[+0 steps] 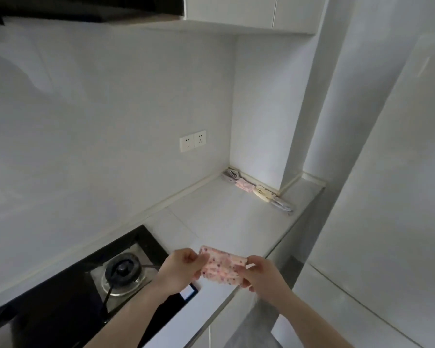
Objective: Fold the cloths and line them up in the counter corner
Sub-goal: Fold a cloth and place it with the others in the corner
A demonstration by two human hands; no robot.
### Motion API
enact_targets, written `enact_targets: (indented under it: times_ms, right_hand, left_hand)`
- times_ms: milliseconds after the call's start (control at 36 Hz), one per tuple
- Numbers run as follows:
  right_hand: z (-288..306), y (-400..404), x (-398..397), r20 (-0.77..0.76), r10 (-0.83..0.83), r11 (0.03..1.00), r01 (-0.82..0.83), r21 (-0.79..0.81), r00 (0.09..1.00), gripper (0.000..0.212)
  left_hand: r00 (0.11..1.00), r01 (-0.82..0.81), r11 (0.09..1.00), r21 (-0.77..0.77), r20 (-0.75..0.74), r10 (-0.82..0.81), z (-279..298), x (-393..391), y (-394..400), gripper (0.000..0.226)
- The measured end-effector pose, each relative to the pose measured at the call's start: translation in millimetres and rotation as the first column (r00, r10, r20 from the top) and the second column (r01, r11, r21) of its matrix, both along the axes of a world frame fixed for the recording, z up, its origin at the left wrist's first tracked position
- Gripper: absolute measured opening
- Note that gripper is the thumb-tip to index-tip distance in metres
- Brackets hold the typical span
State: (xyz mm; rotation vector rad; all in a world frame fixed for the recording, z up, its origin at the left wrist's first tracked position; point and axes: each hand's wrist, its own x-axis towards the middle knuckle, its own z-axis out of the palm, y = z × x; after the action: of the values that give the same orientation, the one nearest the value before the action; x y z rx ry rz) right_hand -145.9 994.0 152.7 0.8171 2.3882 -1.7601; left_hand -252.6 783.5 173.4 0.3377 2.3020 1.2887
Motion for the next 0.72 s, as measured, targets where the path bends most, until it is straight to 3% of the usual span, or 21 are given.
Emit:
enact_targets:
  times_ms: [111,222,472,722]
  right_hand:
    - [-12.2,32.4,-34.6,0.031,-0.148,0.985,0.150,-0.080,0.988,0.019]
    - [-25.9,59.8,-68.7,0.062,-0.237,0.959,0.243,-0.147,0.970,0.021]
    - [-70.3,100.1,-132.4,0.197,-0.409,0.864,0.448,-0.230,0.891,0.007]
    - [-128.6,150.0,-235.2,0.309,-0.440,0.834,0.511,-0.208,0.844,0.010]
  left_hand:
    - [0.996,0.031,0.999,0.010,0.086,-0.032,-7.2,-45.1,47.5,0.030]
    - [0.995,0.063,0.996,-0.057,0.075,-0.059,-11.5,-94.2,74.9,0.016]
    - [0.987,0.149,0.976,-0.161,0.085,-0.137,-41.8,-158.5,91.3,0.011]
    - [0.998,0.020,0.979,-0.204,0.070,-0.005,-60.4,-210.3,100.9,0.008]
